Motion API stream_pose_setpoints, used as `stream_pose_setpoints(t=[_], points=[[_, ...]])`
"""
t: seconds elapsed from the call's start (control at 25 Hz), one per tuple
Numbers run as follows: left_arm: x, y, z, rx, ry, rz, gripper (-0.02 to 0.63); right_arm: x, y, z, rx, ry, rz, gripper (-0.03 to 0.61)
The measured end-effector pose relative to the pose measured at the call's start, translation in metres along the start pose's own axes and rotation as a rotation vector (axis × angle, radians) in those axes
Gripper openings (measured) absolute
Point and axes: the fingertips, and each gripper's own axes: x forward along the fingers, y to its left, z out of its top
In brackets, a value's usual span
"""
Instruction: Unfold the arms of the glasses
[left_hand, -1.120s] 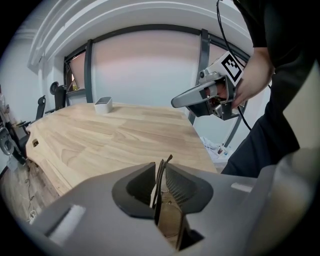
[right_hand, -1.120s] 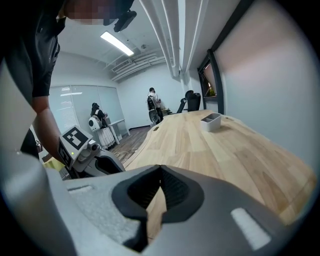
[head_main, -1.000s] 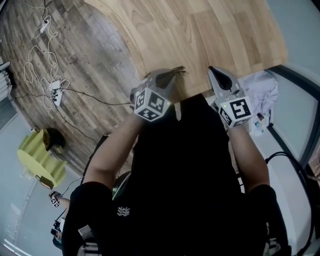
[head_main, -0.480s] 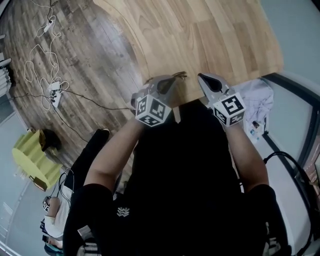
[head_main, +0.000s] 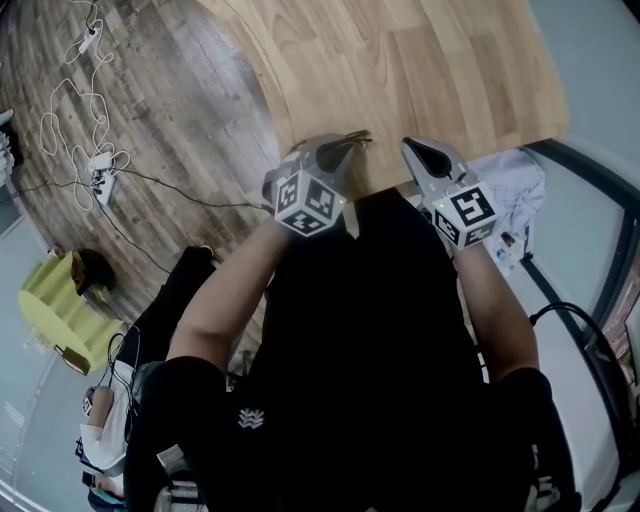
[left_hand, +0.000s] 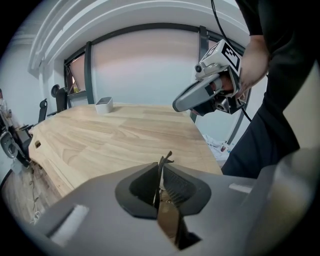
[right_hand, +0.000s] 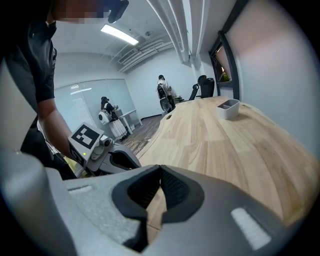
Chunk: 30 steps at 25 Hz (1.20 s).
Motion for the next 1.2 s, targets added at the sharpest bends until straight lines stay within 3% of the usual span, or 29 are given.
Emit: stream_pose_setpoints(t=[0.28, 0.56, 1.2], points=[[-0.011, -0.001, 0.006, 0.016, -0.019, 0.012, 0.018, 0.007, 0.007, -0.001, 0.024, 0.016, 0.063, 0.002], [-0.028, -0.001, 0.01, 0.021, -0.057, 0.041, 0.018, 0.027, 0.035, -0.003, 0.094, 0.072, 0.225, 0.043], [-0.062, 0.003, 0.012, 0.024, -0.164, 0.116, 0.018, 0.053, 0.069, 0.006, -0.038, 0.186, 0.314, 0.043]])
